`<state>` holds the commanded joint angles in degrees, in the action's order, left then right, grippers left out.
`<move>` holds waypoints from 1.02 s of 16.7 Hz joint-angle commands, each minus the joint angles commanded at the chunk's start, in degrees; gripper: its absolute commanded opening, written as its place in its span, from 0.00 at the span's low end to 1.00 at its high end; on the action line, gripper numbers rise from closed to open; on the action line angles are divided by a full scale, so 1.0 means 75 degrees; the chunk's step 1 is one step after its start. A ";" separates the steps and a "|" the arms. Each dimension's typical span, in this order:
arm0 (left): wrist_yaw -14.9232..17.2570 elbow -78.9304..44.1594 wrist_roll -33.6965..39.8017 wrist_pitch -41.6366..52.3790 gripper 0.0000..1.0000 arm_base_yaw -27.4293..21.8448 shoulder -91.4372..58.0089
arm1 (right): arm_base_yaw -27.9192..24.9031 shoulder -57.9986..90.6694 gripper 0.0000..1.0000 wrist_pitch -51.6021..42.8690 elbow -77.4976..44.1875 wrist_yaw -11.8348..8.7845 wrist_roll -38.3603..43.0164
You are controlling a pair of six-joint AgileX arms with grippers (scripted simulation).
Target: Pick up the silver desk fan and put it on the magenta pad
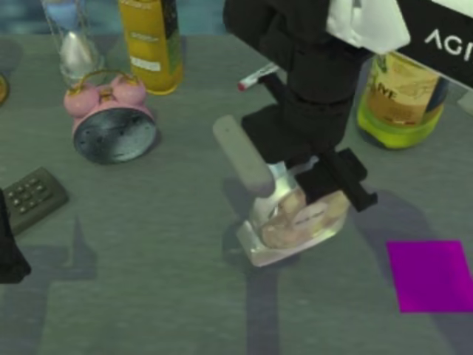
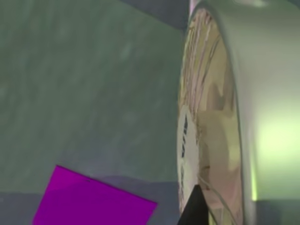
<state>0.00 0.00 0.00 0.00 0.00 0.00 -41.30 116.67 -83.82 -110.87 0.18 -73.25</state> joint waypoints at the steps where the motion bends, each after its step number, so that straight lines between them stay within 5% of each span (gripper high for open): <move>1: 0.0000 0.0000 0.0000 0.0000 1.00 0.0000 0.0000 | 0.0175 -0.0235 0.00 0.0047 0.0255 0.0000 0.0019; 11: 0.0000 0.0000 0.0000 0.0000 1.00 0.0000 0.0000 | 0.2769 -0.3749 0.00 0.0705 0.4546 -0.0008 0.0238; 17: 0.0000 0.0000 0.0000 0.0000 1.00 0.0000 0.0000 | 0.2936 -0.3962 0.00 0.0726 0.4771 -0.0010 0.0261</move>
<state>0.00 0.00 0.00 0.00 0.00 0.00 -19.28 86.96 -78.37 -75.09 0.10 -71.29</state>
